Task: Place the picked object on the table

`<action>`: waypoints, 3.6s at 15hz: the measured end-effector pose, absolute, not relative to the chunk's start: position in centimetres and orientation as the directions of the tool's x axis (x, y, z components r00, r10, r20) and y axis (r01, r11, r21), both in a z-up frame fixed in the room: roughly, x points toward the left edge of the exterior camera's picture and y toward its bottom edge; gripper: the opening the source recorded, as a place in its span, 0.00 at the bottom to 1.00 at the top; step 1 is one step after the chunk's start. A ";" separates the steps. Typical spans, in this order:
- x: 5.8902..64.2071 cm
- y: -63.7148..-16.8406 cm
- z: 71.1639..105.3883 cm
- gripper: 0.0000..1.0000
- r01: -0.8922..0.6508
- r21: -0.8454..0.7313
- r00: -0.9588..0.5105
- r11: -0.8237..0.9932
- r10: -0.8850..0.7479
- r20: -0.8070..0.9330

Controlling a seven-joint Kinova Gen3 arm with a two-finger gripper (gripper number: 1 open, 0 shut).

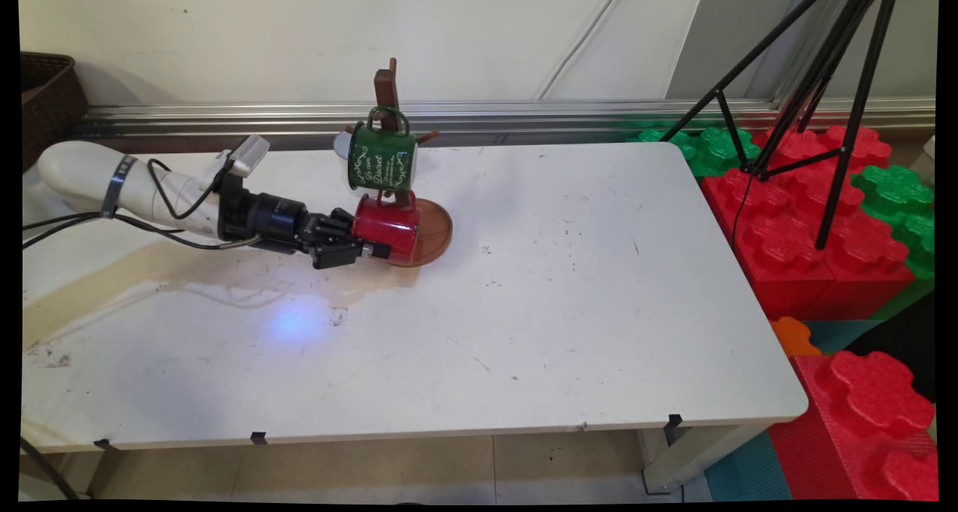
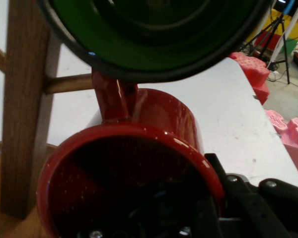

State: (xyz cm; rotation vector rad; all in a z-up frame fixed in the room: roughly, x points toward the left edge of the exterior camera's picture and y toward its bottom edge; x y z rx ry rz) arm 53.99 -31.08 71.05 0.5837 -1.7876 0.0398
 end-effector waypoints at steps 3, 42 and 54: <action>53.9 -30.4 71.4 0.00 -0.392 0.274 -0.181 0.878 -0.366 0.913; 64.3 -20.7 81.7 0.00 -0.335 -0.003 -0.609 0.942 -0.214 0.764; 66.6 -20.8 82.5 0.00 -0.258 -0.147 -0.792 0.955 -0.121 0.599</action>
